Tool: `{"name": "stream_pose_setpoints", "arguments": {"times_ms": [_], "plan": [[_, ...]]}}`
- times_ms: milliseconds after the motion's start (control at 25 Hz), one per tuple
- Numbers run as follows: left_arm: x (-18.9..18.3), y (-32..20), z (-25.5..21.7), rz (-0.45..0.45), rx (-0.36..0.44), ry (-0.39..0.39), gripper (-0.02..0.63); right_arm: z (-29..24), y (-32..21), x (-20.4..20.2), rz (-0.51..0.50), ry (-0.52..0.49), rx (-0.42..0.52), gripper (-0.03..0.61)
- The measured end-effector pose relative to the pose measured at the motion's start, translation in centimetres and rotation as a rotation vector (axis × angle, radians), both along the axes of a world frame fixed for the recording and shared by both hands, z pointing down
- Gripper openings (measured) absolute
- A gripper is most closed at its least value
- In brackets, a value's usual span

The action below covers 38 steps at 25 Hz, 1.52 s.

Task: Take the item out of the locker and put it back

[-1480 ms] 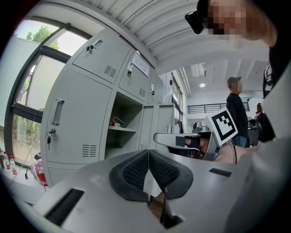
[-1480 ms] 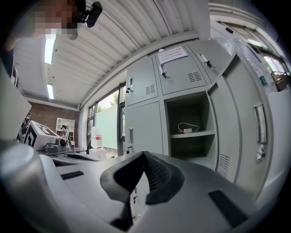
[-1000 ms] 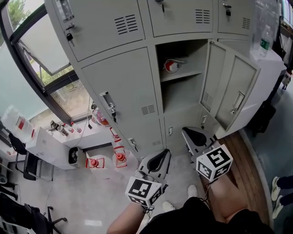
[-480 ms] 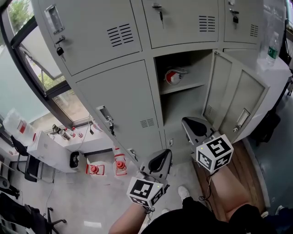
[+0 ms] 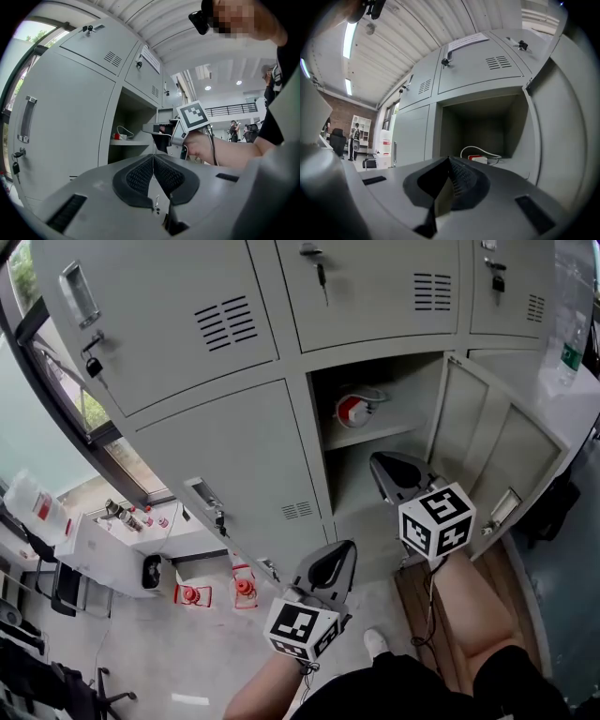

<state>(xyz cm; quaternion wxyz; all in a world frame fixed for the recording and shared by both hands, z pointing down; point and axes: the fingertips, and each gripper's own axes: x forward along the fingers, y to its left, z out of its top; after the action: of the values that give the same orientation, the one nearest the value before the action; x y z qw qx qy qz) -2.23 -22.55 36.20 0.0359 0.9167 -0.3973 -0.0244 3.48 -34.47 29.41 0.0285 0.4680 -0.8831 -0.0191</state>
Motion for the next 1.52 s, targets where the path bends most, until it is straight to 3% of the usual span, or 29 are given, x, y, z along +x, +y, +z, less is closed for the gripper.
{"name": "stream_pose_setpoints", "arguments": {"times_ms": [200,240,440,600,720,1240,1520], "plan": [[0.7,-2.1,0.0,0.005,-0.001,-0.004,0.017,-0.2,-4.1,0.6,0.02,0.035,-0.016,0.055],[0.8,-2.5,-0.1,0.005,0.0,-0.004,0.017,-0.2,-4.8,0.7,0.02,0.041,-0.022,0.1],[1.2,-4.3,-0.2,0.008,0.003,-0.009,0.017,-0.2,-8.2,1.4,0.041,0.086,-0.036,0.124],[1.3,-5.4,-0.1,0.011,0.0,-0.008,0.017,0.6,-10.8,1.1,0.018,0.167,-0.097,0.213],[1.4,-6.1,-0.1,0.012,-0.002,-0.006,0.017,1.2,-12.4,0.8,0.002,0.217,-0.141,0.238],[2.1,-8.2,0.0,0.026,-0.009,-0.002,0.017,2.7,-16.3,0.7,-0.04,0.292,-0.262,0.321],[2.8,-8.6,-0.2,0.04,-0.004,0.005,0.017,3.4,-16.6,0.2,-0.105,0.343,-0.381,0.341]]}}
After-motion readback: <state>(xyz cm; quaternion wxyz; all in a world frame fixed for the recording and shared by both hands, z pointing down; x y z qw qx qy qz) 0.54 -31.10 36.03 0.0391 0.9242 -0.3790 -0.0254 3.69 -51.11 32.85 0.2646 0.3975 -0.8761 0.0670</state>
